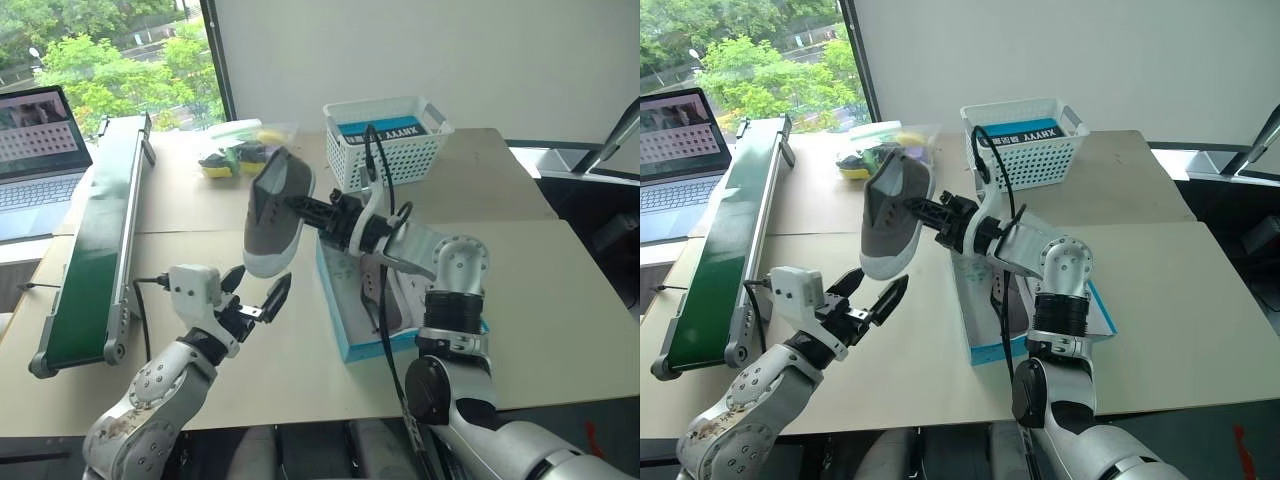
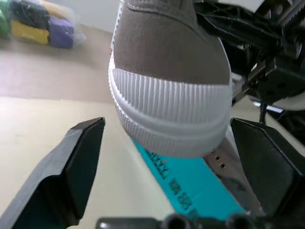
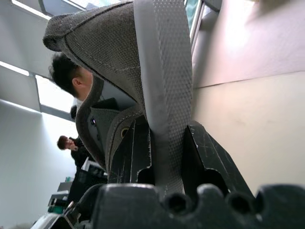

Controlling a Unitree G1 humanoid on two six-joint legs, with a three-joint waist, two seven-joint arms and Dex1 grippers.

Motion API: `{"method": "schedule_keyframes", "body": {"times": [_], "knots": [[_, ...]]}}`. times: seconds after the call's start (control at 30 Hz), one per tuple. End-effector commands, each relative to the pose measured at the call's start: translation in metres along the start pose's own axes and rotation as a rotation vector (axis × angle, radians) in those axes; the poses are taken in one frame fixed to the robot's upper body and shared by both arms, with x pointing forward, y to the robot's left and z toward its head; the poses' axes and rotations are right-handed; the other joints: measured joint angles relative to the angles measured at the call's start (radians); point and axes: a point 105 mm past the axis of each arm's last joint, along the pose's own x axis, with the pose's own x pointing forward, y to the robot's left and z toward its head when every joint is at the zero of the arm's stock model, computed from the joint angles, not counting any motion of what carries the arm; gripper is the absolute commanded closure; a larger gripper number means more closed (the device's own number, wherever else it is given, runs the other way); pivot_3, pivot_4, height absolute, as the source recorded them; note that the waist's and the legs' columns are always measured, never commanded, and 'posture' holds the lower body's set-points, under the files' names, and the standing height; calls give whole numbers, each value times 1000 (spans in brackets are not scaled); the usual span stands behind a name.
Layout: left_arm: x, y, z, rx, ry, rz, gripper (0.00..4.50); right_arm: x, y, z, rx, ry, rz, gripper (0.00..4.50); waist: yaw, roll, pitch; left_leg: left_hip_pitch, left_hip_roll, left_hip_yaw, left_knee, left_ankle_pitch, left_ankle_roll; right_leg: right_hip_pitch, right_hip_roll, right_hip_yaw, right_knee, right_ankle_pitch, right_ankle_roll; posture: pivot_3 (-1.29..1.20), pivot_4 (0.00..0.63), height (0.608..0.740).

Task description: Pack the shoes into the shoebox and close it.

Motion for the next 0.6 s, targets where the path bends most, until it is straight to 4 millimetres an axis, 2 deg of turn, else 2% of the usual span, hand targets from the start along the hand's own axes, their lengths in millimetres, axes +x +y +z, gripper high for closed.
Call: {"method": "schedule_keyframes", "body": {"times": [0.03,0.13,0.23,0.33,0.43,0.5,0.6], "knots": [[-3,-10,15,62,-76,-62,63,2,34,25,-11,-95,120,4097,1,0,0,0,0,0,0,0,0,0,0,0,-1,0,0,0,150,737],[-8,-16,12,115,-52,-121,63,-7,37,44,-87,-93,83,4097,-2,3,2,-1,1,0,-1,0,0,-2,0,0,-1,0,0,0,150,737],[-15,-18,4,164,4,-183,63,-20,23,54,-183,41,-68,4097,0,5,3,-1,1,1,-2,0,0,-2,0,1,-1,0,0,0,150,737],[-19,-16,-3,179,41,-220,63,-36,3,51,-271,215,-248,4097,10,5,3,-1,0,1,-2,0,1,-1,0,0,-3,0,0,0,150,737],[-21,-15,-8,209,63,-248,63,-48,-9,44,-314,332,-347,4097,9,5,3,-1,0,2,-2,-1,2,-1,0,0,-4,0,-1,0,150,737],[-21,-15,-11,240,75,-265,63,-54,-16,40,-325,385,-398,4097,0,6,4,-1,1,3,-3,-1,2,-2,0,2,-4,-1,-1,0,150,737],[-21,-14,-13,280,77,-291,63,-68,-38,33,-357,450,-521,4097,0,6,4,-1,1,3,-4,-1,2,-2,0,2,-3,-1,-1,0,150,737]]}}
